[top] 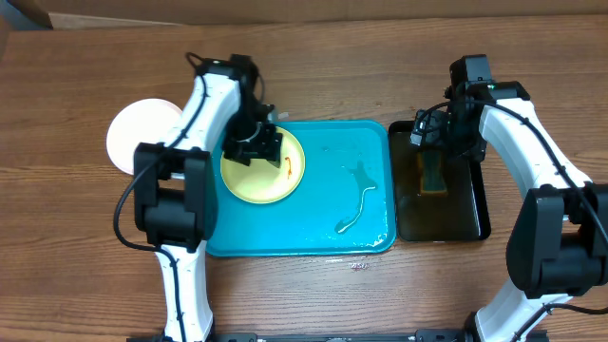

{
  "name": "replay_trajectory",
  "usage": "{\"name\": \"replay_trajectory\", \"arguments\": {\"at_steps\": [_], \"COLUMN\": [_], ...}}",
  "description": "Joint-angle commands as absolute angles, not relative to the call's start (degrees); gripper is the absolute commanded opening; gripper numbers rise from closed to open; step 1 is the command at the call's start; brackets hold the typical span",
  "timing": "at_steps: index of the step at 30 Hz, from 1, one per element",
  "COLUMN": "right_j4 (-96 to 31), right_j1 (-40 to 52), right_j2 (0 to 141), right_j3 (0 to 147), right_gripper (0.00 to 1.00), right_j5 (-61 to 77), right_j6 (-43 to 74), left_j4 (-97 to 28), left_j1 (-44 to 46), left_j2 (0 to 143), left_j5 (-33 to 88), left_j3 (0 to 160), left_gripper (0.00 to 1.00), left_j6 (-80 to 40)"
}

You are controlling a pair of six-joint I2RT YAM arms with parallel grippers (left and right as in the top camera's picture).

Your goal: Clean dirty plates on tray and stack at the side

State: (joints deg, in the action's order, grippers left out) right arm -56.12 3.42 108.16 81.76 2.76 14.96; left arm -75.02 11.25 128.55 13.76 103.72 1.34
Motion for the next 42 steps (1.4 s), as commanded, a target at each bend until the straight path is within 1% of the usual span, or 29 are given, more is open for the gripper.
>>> {"name": "replay_trajectory", "arguments": {"at_steps": [1, 4, 7, 10, 18, 25, 27, 32, 36, 39, 40, 42], "right_j4": [-55.9, -55.9, -55.9, -55.9, -55.9, -55.9, -55.9, -55.9, -55.9, -55.9, -55.9, -55.9], "right_j1": [3.4, 3.4, 3.4, 3.4, 3.4, 3.4, 3.4, 3.4, 3.4, 3.4, 3.4, 3.4], "right_j2": [106.9, 106.9, 106.9, 106.9, 106.9, 106.9, 106.9, 106.9, 106.9, 106.9, 106.9, 106.9], "right_j3": [82.9, 82.9, 82.9, 82.9, 82.9, 82.9, 82.9, 82.9, 82.9, 82.9, 82.9, 82.9], "right_gripper": [1.0, 1.0, 1.0, 1.0, 1.0, 1.0, 1.0, 1.0, 1.0, 1.0, 1.0, 1.0], "right_j5": [3.1, 3.1, 3.1, 3.1, 3.1, 3.1, 3.1, 3.1, 3.1, 3.1, 3.1, 3.1], "right_j6": [15.0, 15.0, 15.0, 15.0, 15.0, 15.0, 15.0, 15.0, 15.0, 15.0, 15.0, 15.0], "left_j4": [-74.6, -73.6, -72.9, -72.6, -71.6, -69.4, -69.4, -70.3, -71.6, -72.7, -73.1, -73.5], "left_j1": [13.2, 13.4, 11.7, 9.0, 1.2, 0.3, 0.8, 1.3, 1.1, 1.5, 1.9, 2.8], "left_j2": [128.8, 128.1, 127.9, 127.9, 127.9, 128.2, 128.2, 128.1, 128.1, 128.1, 128.1, 128.1], "left_j5": [14.1, 9.3, 5.5, 5.5, 5.6, 5.6, 6.9, 15.7, 17.9, 18.0, 18.0, 18.0], "left_j3": [103.3, 103.7, 104.5, 104.7, 104.6, 103.2, 103.1, 103.2, 103.2, 103.2, 103.2, 103.2], "left_gripper": [0.7, 0.69, 0.72, 0.73, 0.73, 0.72, 0.72, 0.72, 0.71, 0.67, 0.6, 0.39], "left_j6": [-0.6, -4.9, -7.4, -7.3, -5.6, -4.3, -4.1, 0.1, 0.9, 0.7, 0.7, 0.7]}}
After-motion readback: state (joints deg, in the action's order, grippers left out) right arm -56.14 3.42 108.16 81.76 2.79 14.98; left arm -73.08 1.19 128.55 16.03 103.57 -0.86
